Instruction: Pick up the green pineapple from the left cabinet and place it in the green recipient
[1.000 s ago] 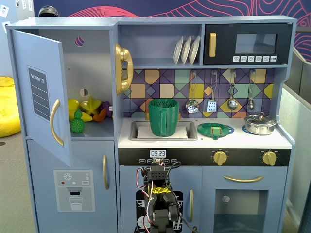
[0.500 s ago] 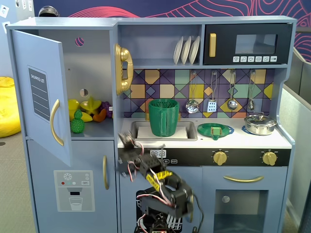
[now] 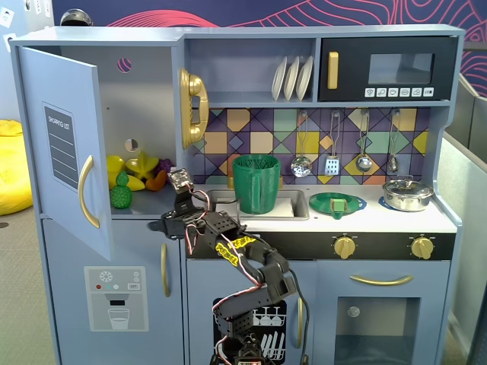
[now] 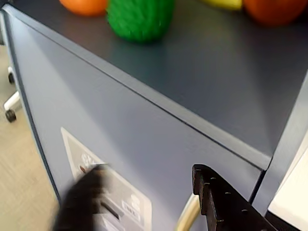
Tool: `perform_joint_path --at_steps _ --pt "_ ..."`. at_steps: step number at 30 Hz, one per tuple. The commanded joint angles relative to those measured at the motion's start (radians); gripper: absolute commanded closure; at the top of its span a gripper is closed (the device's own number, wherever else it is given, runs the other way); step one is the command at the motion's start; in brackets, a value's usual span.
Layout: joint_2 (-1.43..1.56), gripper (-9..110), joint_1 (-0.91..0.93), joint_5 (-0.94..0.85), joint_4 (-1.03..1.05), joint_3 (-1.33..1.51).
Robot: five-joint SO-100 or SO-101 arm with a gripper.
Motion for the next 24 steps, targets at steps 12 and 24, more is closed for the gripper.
perform_joint_path --at_steps 12,24 --pt "-0.192 70 -0.046 0.133 -0.465 -0.127" --pt "-0.396 69 -0.043 0.011 -0.698 -0.140"
